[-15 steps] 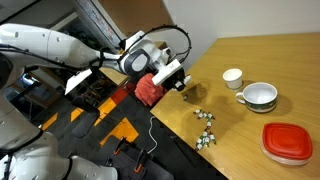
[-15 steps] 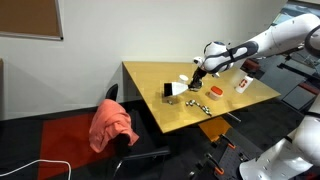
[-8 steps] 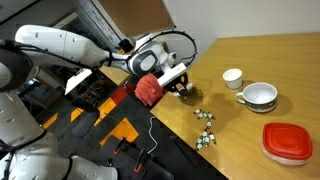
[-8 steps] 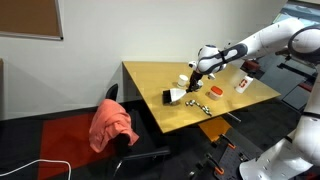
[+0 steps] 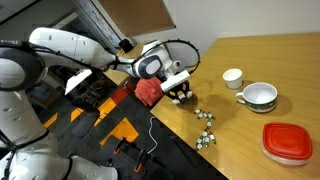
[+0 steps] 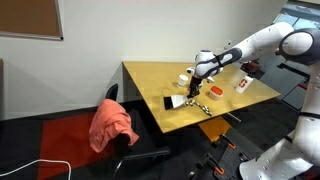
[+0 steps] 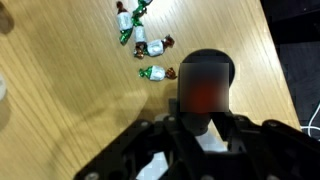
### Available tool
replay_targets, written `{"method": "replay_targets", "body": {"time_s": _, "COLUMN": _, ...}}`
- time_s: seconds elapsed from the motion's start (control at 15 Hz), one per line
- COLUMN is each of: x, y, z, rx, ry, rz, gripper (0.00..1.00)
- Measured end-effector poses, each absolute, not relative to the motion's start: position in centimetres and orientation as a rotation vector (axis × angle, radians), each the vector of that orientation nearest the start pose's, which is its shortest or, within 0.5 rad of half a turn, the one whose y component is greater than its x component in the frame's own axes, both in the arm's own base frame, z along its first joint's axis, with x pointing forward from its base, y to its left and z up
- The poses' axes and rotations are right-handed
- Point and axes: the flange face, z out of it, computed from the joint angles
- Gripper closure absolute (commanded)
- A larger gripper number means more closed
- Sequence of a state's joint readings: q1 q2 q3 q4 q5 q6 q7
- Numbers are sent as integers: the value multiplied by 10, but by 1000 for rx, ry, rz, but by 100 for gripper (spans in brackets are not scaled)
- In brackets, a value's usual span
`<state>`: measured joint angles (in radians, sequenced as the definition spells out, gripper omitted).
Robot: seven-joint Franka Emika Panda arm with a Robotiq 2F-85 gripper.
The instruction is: Pick the brush and sweep the candy on the counter
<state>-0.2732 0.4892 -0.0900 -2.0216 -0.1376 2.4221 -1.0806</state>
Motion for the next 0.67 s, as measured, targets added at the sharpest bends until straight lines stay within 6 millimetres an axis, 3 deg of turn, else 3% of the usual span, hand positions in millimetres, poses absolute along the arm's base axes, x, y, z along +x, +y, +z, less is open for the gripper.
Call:
{"method": "replay_targets", "body": {"time_s": 0.27, "x": 534, "y": -227, "z": 190, "rx": -2872, "ry": -1324, "rz": 400, "gripper": 87}}
{"method": "replay_targets", "body": {"time_s": 0.67, "x": 496, "y": -275, "z": 186, "rx": -2889, "ry": -1393, "rz": 641, "gripper": 87}}
